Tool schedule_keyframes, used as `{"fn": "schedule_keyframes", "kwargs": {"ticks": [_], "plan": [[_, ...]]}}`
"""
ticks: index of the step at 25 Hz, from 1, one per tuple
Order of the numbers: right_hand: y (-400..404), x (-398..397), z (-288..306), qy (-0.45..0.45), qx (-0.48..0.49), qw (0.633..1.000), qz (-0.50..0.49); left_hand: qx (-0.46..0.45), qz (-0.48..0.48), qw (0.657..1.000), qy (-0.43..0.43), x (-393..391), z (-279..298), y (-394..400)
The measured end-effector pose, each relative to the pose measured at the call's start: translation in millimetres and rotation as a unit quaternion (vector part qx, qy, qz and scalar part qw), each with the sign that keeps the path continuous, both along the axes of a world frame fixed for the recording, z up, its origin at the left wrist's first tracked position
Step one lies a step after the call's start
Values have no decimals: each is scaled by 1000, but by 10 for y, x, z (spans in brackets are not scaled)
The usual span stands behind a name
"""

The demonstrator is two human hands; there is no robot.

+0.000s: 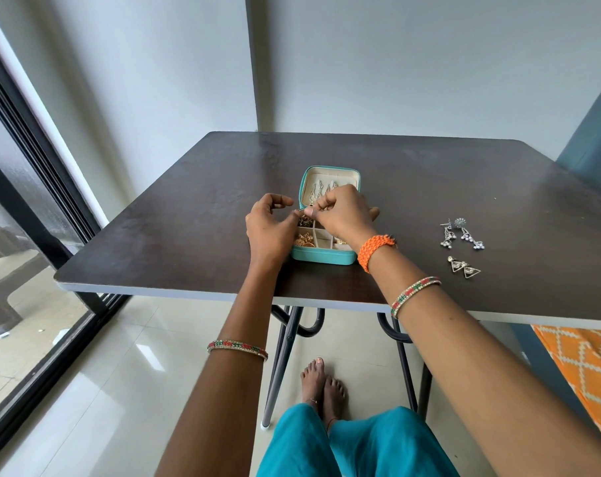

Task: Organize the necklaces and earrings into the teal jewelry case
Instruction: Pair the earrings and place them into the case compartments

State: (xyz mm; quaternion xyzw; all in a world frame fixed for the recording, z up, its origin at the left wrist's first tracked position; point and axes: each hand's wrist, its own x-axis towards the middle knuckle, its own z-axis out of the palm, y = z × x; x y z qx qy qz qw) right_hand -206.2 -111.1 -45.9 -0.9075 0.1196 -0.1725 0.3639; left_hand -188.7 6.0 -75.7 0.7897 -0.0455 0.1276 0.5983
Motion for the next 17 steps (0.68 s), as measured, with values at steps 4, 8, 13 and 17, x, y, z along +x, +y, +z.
{"fn": "schedule_keyframes", "kwargs": {"ticks": [4, 8, 13, 17], "plan": [[-61, -45, -80, -45, 40, 998, 31, 6, 0, 1000, 0, 28, -10, 6], [-79, -94, -138, -94, -31, 994, 44, 32, -8, 999, 9, 79, -53, -3], [-44, -159, 4, -50, -242, 964, 96, 24, -10, 1000, 17, 49, -13, -12], [-106, -328, 138, -57, -266, 959, 86, -25, -18, 999, 19, -34, 54, 0]]}}
